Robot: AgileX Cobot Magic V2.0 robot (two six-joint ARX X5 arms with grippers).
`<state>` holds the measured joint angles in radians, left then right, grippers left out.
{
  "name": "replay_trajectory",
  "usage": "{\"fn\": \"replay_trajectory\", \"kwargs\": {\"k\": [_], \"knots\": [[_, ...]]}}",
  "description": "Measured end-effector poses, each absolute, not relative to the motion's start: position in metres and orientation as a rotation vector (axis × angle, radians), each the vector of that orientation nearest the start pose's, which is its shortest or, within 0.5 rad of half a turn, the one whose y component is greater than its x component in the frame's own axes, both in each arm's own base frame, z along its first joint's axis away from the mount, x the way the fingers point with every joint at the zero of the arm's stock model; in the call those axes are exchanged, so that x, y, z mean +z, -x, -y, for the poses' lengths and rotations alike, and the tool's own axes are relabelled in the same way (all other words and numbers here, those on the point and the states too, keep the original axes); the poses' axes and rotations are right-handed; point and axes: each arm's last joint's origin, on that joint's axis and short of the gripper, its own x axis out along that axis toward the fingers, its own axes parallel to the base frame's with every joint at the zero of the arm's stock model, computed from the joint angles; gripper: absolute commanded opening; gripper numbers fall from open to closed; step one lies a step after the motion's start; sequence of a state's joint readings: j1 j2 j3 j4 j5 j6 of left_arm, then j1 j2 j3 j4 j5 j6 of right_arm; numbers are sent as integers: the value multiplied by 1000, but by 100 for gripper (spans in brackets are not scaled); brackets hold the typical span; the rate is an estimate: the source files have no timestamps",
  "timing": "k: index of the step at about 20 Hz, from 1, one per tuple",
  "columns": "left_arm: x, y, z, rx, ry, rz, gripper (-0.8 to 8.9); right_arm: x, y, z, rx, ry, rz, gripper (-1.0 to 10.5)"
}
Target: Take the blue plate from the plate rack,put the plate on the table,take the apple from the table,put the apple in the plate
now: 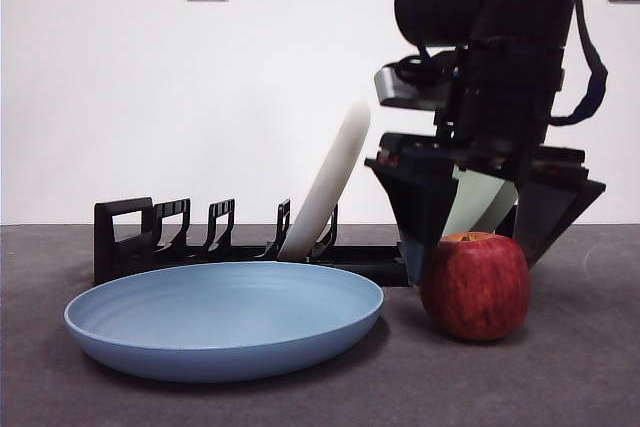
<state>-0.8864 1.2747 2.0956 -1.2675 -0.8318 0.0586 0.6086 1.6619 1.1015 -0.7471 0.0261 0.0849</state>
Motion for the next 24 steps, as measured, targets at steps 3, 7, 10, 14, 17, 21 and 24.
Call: {"fn": "replay_trajectory", "kwargs": {"k": [3, 7, 10, 14, 17, 21, 24], "knots": [[538, -108, 98, -63, -400, -294, 503, 186, -256, -177, 436, 350, -1299, 371], [537, -108, 98, -63, -408, -301, 503, 184, -256, -178, 436, 352, -1304, -11], [536, -107, 98, -63, -421, -312, 503, 184, -256, -177, 435, 352, -1303, -12], [535, -107, 97, -63, -427, -317, 503, 204, -249, -175, 441, 322, -1249, -12], [535, -107, 98, -62, -425, -316, 503, 245, -240, -186, 513, 277, -1115, -12], [537, -110, 96, -43, -409, -307, 503, 271, -237, -216, 766, 161, -1003, -13], [537, -112, 93, -14, -404, -313, 503, 276, -236, -243, 831, 158, -934, -13]]}}
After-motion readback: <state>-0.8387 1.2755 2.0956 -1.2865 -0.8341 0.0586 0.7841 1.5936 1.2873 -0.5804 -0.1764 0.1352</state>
